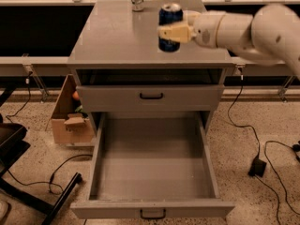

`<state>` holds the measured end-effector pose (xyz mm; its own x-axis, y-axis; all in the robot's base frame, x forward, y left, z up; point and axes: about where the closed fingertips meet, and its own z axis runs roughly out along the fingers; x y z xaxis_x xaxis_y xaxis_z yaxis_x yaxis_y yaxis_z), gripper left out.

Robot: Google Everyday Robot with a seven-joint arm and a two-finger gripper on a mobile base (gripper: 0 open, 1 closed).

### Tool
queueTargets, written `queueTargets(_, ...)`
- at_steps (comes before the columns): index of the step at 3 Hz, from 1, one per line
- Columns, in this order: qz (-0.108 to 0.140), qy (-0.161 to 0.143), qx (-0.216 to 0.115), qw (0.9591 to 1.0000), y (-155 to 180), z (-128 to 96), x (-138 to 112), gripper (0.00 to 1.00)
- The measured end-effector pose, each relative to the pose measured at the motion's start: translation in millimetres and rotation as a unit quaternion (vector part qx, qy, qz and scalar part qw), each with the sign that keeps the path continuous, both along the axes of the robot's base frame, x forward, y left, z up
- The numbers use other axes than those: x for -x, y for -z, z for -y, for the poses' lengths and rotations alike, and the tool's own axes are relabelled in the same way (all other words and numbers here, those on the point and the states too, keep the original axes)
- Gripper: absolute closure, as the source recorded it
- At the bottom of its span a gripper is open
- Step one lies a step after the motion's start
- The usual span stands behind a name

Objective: Place pepsi can into middle drawer

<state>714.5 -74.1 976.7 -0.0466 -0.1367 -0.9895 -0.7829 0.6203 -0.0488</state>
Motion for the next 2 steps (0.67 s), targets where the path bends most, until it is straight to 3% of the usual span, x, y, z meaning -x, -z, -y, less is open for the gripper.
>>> queueTargets(2,-0.007,0.004,-0.028,0.9996,131,5,61,1.00)
